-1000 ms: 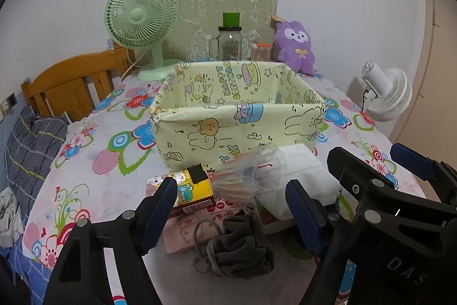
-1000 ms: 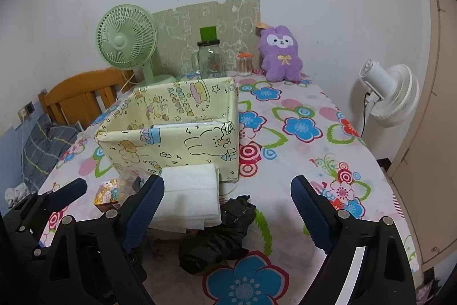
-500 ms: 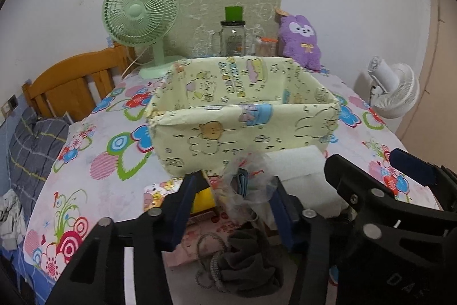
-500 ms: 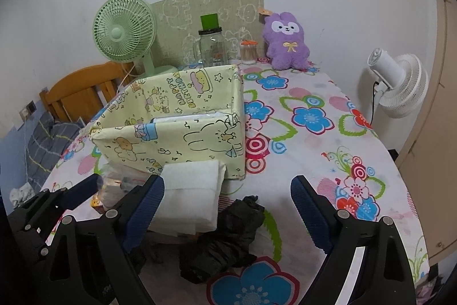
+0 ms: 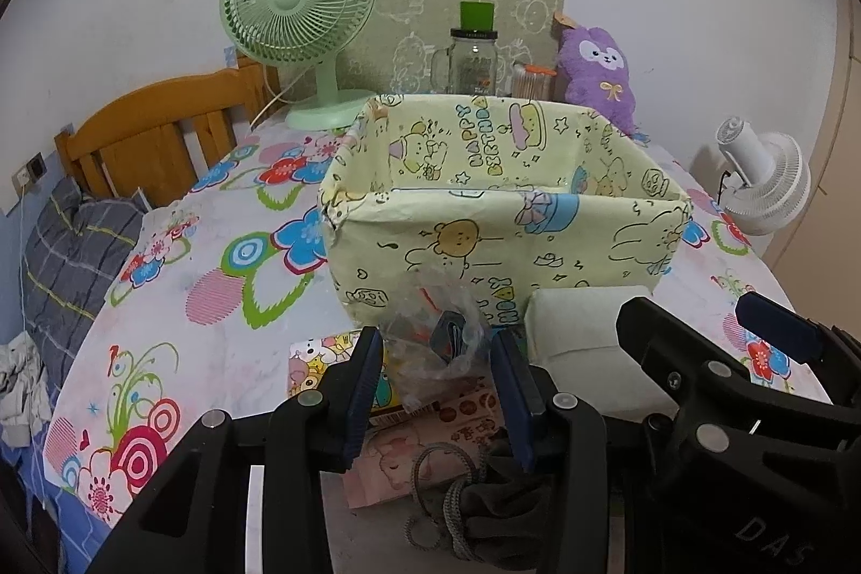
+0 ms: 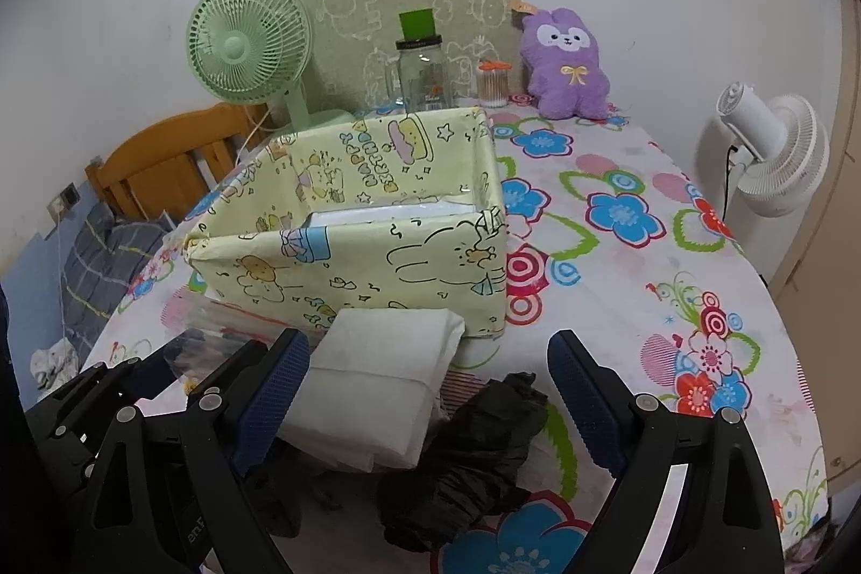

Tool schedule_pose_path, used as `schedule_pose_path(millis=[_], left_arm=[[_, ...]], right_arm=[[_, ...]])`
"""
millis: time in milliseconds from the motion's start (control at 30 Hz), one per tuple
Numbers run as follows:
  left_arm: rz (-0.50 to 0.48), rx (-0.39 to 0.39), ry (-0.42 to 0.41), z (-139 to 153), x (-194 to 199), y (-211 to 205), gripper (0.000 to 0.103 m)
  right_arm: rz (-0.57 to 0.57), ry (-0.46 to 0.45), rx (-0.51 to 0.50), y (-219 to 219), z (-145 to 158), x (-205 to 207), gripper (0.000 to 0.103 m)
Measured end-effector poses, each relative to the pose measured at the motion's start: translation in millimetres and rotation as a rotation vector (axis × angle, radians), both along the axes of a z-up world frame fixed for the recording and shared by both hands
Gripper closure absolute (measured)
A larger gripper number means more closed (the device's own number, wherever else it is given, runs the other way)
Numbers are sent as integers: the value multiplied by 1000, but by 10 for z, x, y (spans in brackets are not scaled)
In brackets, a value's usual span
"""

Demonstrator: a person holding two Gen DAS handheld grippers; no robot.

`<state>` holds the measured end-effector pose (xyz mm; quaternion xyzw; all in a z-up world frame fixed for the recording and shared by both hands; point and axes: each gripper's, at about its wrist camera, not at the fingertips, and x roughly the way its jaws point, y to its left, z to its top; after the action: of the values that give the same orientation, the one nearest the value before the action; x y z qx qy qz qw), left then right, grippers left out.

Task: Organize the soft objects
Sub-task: 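Grasp the clear plastic bag with the left tool while the right tool grasps the white folded cloth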

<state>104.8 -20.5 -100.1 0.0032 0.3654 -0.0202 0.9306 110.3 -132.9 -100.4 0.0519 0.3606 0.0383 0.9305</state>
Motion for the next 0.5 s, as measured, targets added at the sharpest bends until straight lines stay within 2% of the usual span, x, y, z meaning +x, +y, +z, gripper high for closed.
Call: schedule_pose_path(millis=[233, 433, 500], left_arm=[[-15, -8, 28, -69, 35, -9, 60], [-20, -6, 46, -113, 69, -29, 69], [-25, -3, 44, -119, 70, -38, 72]], right_arm=[[10, 31, -17, 71, -81, 83, 12], [26, 54, -10, 120, -149, 148, 26], [31, 63, -10, 146, -169, 163, 38]])
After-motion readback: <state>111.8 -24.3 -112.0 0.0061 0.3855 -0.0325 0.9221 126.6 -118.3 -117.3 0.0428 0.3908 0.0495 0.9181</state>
